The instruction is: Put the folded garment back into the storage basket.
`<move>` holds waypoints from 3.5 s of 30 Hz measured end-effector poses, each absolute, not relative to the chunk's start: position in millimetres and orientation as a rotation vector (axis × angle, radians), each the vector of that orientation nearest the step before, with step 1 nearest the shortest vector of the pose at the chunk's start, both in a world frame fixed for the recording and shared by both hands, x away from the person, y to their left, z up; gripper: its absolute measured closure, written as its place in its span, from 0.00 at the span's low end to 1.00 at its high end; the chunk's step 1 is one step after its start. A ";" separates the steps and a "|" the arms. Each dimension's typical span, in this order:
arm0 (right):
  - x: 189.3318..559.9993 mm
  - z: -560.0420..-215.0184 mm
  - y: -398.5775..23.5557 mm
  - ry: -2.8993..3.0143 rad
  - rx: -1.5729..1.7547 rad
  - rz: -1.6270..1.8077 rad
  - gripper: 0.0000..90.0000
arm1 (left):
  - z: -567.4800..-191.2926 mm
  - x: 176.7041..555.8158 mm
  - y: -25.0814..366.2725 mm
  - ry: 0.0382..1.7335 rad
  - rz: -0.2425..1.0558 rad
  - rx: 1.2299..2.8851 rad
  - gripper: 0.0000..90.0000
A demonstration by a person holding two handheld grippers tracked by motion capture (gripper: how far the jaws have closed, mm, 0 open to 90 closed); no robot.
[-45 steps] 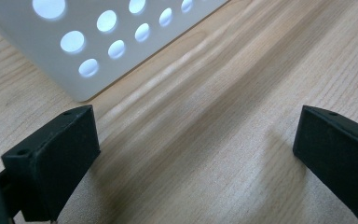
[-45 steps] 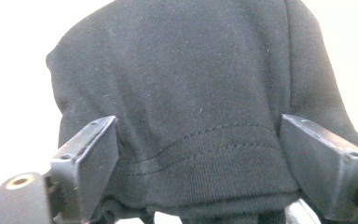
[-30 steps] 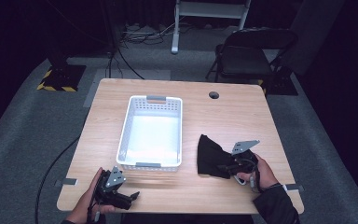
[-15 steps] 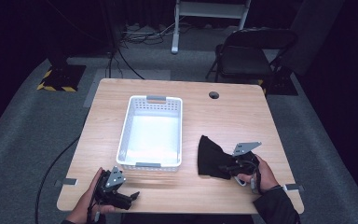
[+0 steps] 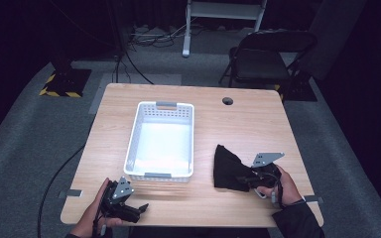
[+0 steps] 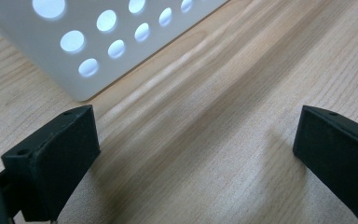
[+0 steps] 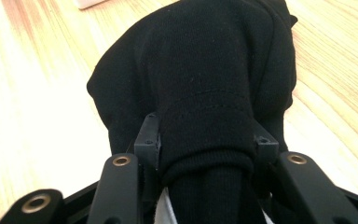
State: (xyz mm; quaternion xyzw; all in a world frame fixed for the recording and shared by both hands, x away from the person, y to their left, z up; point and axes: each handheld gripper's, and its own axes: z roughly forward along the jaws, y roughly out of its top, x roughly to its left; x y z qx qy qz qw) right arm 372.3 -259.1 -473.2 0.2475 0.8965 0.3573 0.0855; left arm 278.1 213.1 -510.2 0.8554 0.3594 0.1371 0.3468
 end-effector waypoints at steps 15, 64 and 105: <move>364.3 -461.1 -265.4 2.637 0.744 1.069 0.66 | -510.2 278.0 213.2 0.932 0.356 2.219 0.00; 377.4 -411.3 -245.5 2.559 0.790 1.152 0.65 | -510.3 278.0 213.2 0.931 0.356 2.218 0.00; 400.1 -387.9 -202.4 2.536 0.806 1.196 0.65 | -510.3 278.0 213.2 0.932 0.356 2.219 0.00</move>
